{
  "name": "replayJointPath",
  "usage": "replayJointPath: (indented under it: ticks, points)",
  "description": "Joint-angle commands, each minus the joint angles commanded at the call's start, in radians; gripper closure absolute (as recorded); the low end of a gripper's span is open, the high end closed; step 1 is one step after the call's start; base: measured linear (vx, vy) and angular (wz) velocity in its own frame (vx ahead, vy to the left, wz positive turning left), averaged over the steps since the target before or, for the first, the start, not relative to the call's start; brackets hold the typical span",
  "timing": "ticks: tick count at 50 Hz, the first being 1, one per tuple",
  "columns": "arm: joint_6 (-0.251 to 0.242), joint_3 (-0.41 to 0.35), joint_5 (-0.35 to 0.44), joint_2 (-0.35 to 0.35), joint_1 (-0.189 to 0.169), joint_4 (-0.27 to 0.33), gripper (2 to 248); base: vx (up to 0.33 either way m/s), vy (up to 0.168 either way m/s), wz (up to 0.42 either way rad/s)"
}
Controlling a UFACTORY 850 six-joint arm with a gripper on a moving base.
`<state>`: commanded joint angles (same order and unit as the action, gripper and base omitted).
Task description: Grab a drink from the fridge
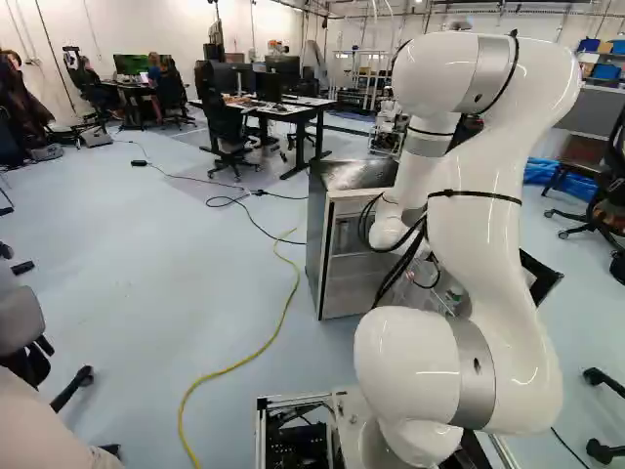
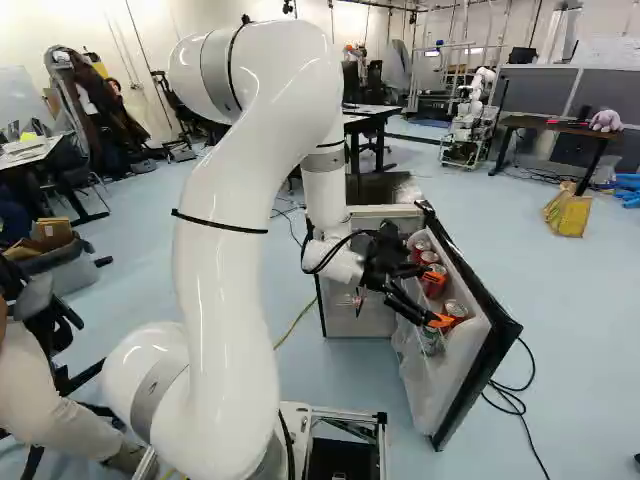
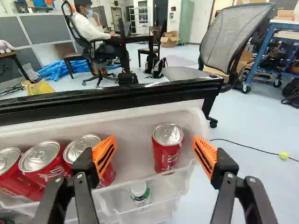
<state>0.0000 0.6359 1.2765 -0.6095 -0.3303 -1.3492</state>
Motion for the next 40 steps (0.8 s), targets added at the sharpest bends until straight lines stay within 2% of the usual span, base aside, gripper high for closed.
replayJointPath:
  ticks: [1,5,6,11,12,17,32,33,37,38,40]
  points:
    - [0.0,0.0,0.0,0.0,0.0,0.0,33,0.0,0.0,0.0]
    - [0.0,0.0,0.0,0.0,0.0,0.0,33,0.0,0.0,0.0]
    - [0.0,0.0,0.0,0.0,0.0,0.0,45,0.0,0.0,0.0]
    - [0.0,0.0,0.0,0.0,0.0,0.0,45,0.0,0.0,0.0]
    - [0.0,0.0,0.0,0.0,0.0,0.0,57,0.0,0.0,0.0]
    - [0.0,0.0,0.0,0.0,0.0,0.0,63,0.0,0.0,0.0]
    - [0.0,0.0,0.0,0.0,0.0,0.0,61,0.0,0.0,0.0]
    - [0.0,0.0,0.0,0.0,0.0,0.0,68,0.0,0.0,0.0]
    - [0.0,0.0,0.0,0.0,0.0,0.0,68,0.0,0.0,0.0]
    - [0.0,0.0,0.0,0.0,0.0,0.0,81,0.0,0.0,0.0]
    - [0.0,0.0,0.0,0.0,0.0,0.0,81,0.0,0.0,0.0]
